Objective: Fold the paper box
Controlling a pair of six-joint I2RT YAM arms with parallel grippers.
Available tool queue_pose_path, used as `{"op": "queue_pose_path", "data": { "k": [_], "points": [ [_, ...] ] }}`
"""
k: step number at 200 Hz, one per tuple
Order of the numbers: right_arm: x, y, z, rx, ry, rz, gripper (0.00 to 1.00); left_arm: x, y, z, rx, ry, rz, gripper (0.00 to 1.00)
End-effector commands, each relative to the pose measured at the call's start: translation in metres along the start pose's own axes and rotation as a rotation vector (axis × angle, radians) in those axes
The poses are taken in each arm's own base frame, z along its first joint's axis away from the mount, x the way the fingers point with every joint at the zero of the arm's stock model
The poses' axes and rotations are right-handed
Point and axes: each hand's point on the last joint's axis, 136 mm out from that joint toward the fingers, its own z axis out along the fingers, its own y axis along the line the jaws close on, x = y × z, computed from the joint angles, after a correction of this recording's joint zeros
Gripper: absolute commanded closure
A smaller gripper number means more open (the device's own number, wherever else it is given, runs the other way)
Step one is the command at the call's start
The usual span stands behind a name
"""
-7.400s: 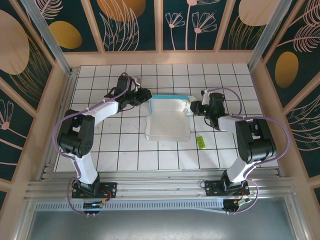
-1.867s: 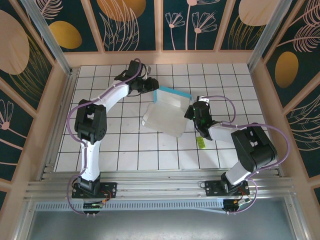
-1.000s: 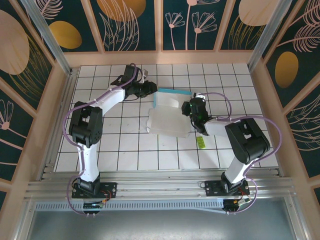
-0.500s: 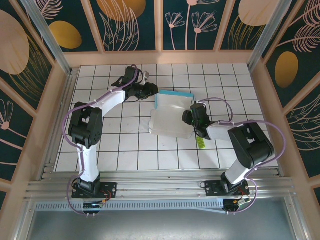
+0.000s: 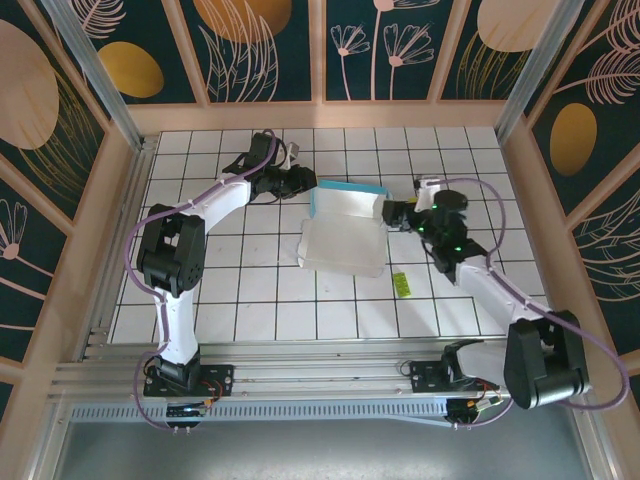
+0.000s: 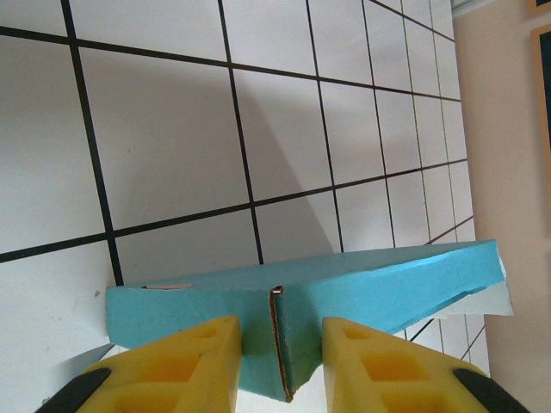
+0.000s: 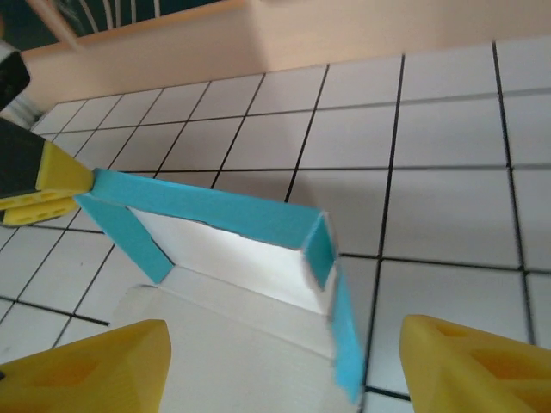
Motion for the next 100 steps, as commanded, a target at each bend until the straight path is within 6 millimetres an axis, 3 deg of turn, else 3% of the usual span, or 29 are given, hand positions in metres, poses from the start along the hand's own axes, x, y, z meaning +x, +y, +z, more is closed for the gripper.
{"op": "queue_pose_path", "data": {
  "k": [1,51,100],
  "points": [
    [0.019,0.003,-0.010,-0.179,0.072,-0.191,0.31,0.004,-0.004,-0.005,-0.016,0.012,0.020,0.70],
    [0.016,-0.041,-0.006,-0.219,0.078,-0.205,0.37,0.004,-0.004,-0.003,-0.013,0.018,0.019,0.70],
    [0.047,-0.053,0.016,-0.230,0.187,-0.301,0.43,0.002,-0.005,-0.006,-0.020,0.011,0.029,0.70]
  ]
}}
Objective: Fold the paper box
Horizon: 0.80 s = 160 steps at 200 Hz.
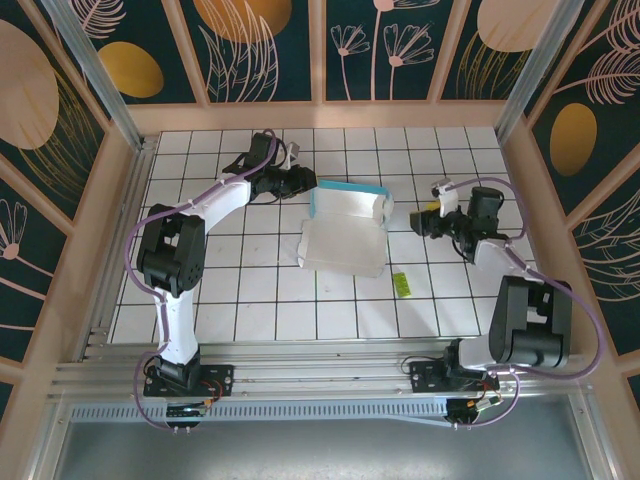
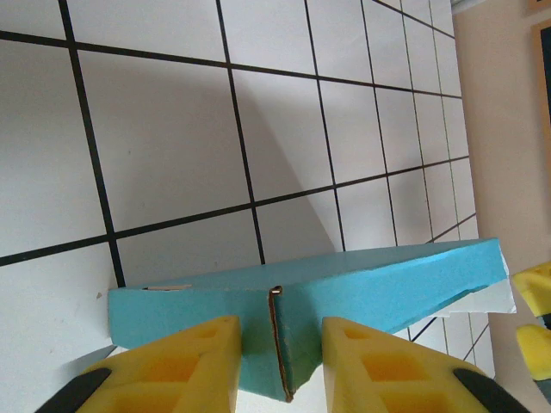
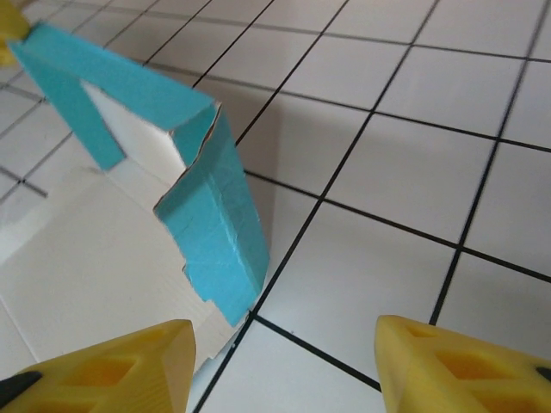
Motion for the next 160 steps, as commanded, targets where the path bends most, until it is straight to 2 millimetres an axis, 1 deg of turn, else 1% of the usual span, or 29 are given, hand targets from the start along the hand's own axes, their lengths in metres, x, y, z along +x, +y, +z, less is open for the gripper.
{"op": "queue_pose_path", "data": {
  "k": [1,22,50,69,115,160],
  "points": [
    [0.003,0.007,0.010,-0.058,0.033,-0.107,0.43,0.002,-0.005,-0.006,-0.019,0.011,0.014,0.70],
    [0.011,0.007,0.024,-0.059,0.074,-0.158,0.45,0.003,-0.003,-0.005,-0.022,0.014,0.013,0.70],
    [0.014,0.014,0.042,-0.084,0.107,-0.219,0.51,0.004,-0.002,-0.004,-0.024,0.017,0.009,0.70],
    [0.014,0.017,0.052,-0.107,0.110,-0.250,0.52,0.004,-0.003,-0.004,-0.023,0.017,0.009,0.71],
    [0.011,0.021,0.068,-0.140,0.126,-0.291,0.57,0.004,-0.003,-0.006,-0.031,0.017,0.019,0.71],
    [0.018,0.029,0.080,-0.173,0.163,-0.345,0.57,0.004,-0.003,-0.006,-0.028,0.020,0.020,0.71]
  ]
}}
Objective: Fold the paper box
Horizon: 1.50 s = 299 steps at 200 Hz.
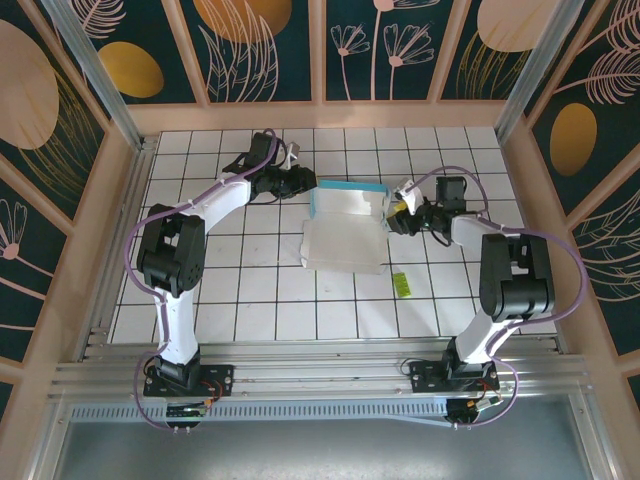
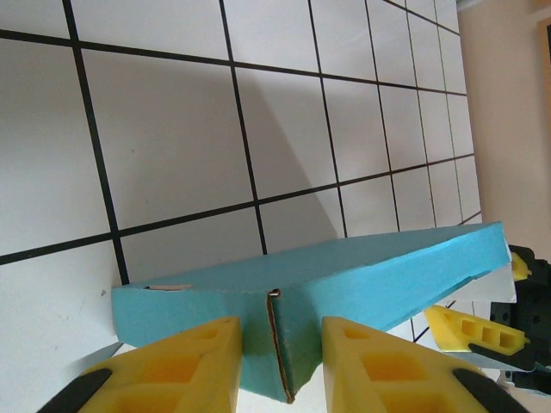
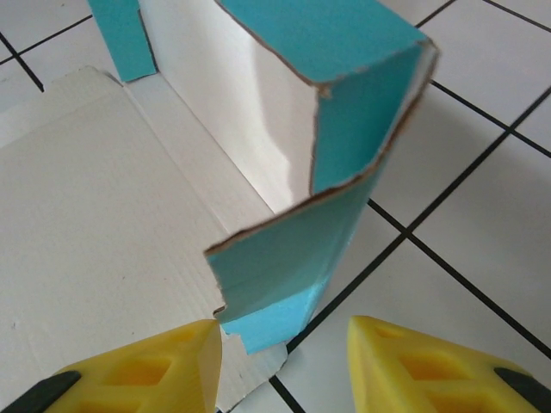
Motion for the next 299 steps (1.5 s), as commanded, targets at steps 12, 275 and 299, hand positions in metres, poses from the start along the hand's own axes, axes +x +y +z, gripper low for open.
{"op": "queue_pose_path", "data": {
  "k": [12,275,299],
  "points": [
    [-0.001,0.000,0.011,-0.009,0.032,-0.062,0.57,0.003,-0.003,-0.005,-0.019,0.015,0.017,0.71],
    [-0.022,-0.019,-0.010,-0.030,-0.070,-0.447,0.45,0.007,0.001,-0.002,-0.028,0.033,0.037,0.71],
    [-0.022,-0.016,-0.005,-0.041,-0.070,-0.445,0.46,0.009,0.003,-0.001,-0.030,0.038,0.033,0.71]
  ]
}}
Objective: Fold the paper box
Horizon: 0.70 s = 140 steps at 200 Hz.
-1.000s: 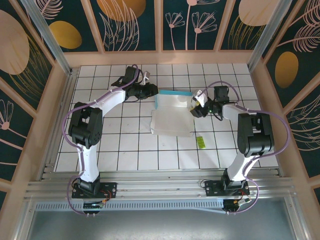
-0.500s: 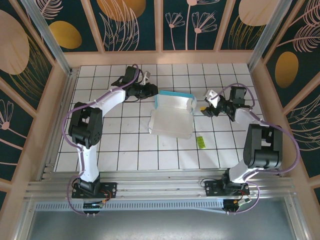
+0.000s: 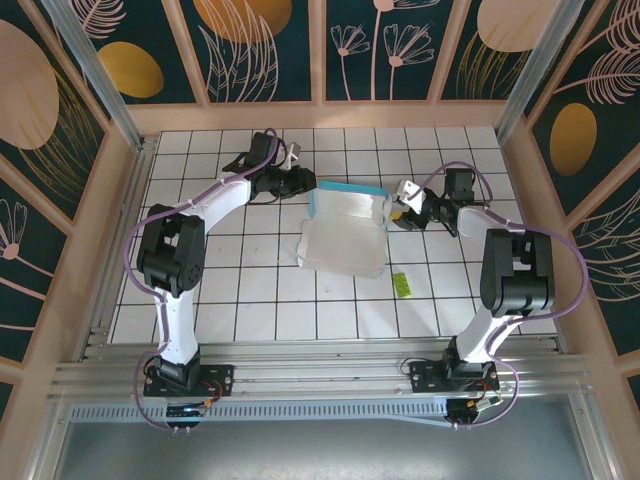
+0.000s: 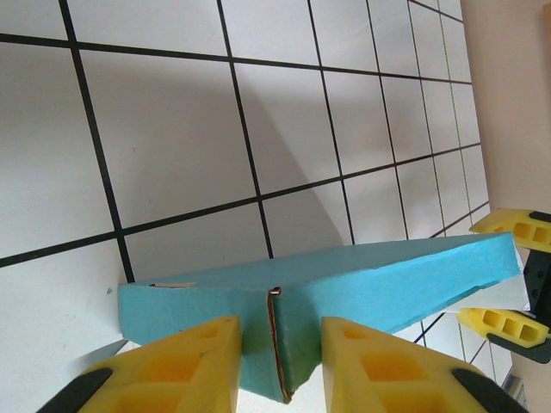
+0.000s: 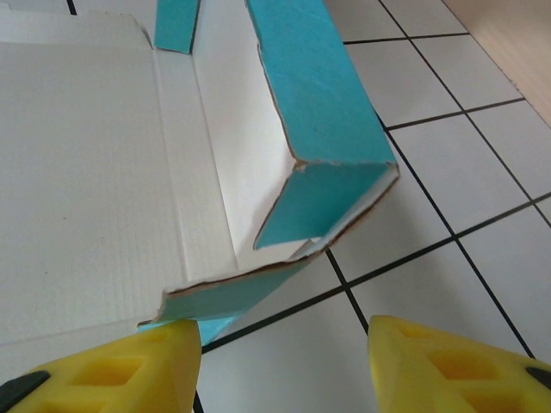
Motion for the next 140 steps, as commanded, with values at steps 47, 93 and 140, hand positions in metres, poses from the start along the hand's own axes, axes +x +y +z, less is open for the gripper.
{"op": "queue_pose_path", "data": {
  "k": [47,93,140],
  "points": [
    [-0.008,0.002,0.014,-0.025,-0.016,0.005,0.46,0.011,0.005,0.003,-0.020,0.037,-0.010,0.71],
    [-0.007,0.008,0.026,-0.078,-0.002,0.058,0.47,0.012,0.005,0.001,-0.019,0.036,-0.013,0.71],
    [-0.005,0.006,0.034,-0.082,0.028,0.134,0.47,0.013,0.004,0.001,-0.016,0.037,-0.010,0.71]
  ]
}}
